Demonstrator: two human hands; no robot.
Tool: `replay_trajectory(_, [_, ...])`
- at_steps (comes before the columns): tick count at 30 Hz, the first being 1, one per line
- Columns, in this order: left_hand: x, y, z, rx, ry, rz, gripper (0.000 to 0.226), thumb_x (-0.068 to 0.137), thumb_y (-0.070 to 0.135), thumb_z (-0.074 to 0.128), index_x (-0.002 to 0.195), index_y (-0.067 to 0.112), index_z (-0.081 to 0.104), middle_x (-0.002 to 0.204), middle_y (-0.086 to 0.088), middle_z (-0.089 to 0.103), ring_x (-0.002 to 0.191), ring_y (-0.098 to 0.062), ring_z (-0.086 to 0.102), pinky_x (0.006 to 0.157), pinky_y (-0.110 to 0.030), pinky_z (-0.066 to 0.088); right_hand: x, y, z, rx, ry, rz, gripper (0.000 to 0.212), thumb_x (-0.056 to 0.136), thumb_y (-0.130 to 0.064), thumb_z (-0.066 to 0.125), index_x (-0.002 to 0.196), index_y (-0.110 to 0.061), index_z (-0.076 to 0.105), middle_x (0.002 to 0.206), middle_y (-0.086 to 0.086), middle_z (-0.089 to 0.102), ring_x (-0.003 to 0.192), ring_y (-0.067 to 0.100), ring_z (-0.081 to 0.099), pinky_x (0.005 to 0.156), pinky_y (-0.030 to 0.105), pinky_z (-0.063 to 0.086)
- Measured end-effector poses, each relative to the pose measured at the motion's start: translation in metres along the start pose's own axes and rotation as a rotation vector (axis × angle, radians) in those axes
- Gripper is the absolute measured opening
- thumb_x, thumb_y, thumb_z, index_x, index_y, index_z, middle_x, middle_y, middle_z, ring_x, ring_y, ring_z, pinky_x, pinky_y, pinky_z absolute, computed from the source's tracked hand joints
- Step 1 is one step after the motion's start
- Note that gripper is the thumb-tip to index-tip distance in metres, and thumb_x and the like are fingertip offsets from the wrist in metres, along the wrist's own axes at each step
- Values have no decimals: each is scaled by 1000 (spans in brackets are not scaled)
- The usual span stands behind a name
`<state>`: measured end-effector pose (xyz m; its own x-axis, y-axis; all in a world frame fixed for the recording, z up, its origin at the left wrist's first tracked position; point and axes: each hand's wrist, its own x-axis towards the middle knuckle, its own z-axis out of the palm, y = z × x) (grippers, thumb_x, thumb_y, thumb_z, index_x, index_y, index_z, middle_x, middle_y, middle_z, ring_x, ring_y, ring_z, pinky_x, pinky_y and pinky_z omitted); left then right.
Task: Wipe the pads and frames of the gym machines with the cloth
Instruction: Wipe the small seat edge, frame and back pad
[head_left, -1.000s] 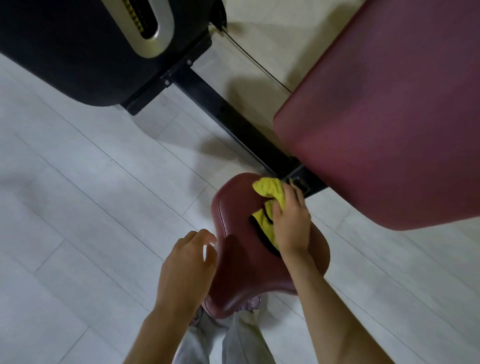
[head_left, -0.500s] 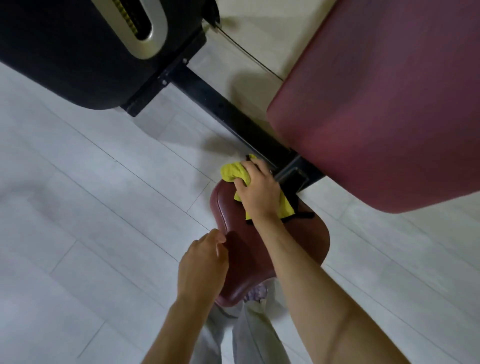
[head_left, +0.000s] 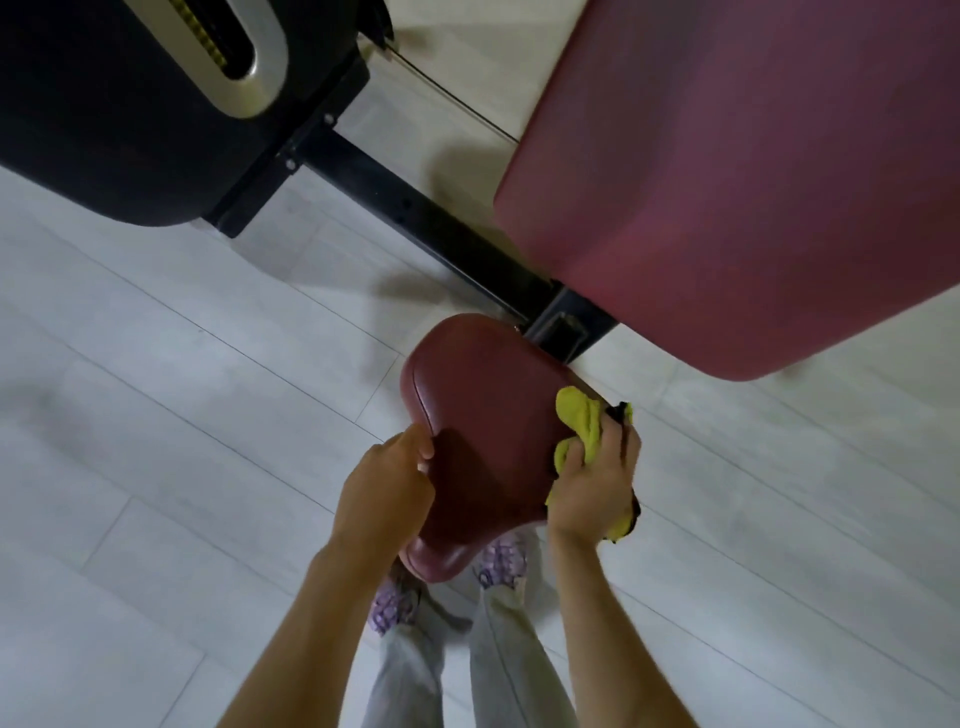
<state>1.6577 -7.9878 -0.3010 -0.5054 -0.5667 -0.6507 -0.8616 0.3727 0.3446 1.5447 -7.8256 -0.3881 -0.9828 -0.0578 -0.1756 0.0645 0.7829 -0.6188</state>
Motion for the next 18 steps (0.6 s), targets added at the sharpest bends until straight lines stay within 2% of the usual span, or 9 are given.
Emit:
replay_trajectory(2, [4,-2,-3,21,-28,39,40,88,-6,44,112,24,56,116,2,69,104,-24,62,86,-37,52,-34,-18,7,35,-60,-73,40,90,-9,69,129,-15,66,156,4,47,136,26,53,98,42,56])
replay_trajectory(5, [9,-4,-8,63,-60,74,42,85,-5,44,112,24,58,113,0,70,102,-25,62,85,-40,52,-62,-16,3,41,-282,-428,35,95,-24,57,126,-16,69,151,4,53,138,20,53,106,29,49])
replay_trajectory(7, [10,-7,-7,74,-65,86,43,84,-4,42,110,26,59,112,1,71,104,-25,62,87,-43,52,-37,-3,-5,-29,-395,-650,38,93,-20,59,130,-17,68,151,5,53,138,23,52,113,33,45])
replay_trajectory(9, [9,-9,-4,65,-58,87,44,84,-5,42,108,26,60,113,3,71,106,-24,62,87,-41,52,4,7,-6,-129,-428,-734,48,89,-11,68,136,-18,65,153,5,50,137,29,52,115,42,44])
replay_trajectory(10, [8,-9,-2,51,-48,85,44,84,-7,42,107,27,60,113,5,71,105,-22,62,85,-39,52,25,7,-3,-154,-392,-673,52,88,-8,70,138,-19,63,154,5,50,137,29,53,114,45,46])
replay_trajectory(12, [4,-11,1,0,-21,89,46,83,-8,44,103,30,58,113,6,70,105,-20,63,86,-36,51,53,-2,3,-103,-264,-403,50,93,-6,66,140,-21,60,154,0,48,134,26,55,108,47,50])
replay_trajectory(14, [0,-14,5,-48,4,94,47,82,-9,45,101,33,55,113,5,69,106,-21,62,90,-40,52,57,-18,11,-37,-153,-201,46,97,-9,63,141,-21,58,152,-4,48,131,23,56,106,46,52])
replay_trajectory(16, [-2,-16,8,-78,13,93,48,80,-10,45,102,31,56,115,4,69,106,-24,62,91,-43,53,39,-30,14,-26,-112,-163,45,96,-11,66,140,-20,60,153,-1,48,134,23,55,108,40,51])
replay_trajectory(18, [-6,-17,11,-114,28,102,51,76,-12,45,105,28,58,115,5,69,104,-26,63,89,-44,53,1,-33,12,12,-166,-207,47,92,-10,71,138,-20,64,156,1,47,139,21,51,109,25,43])
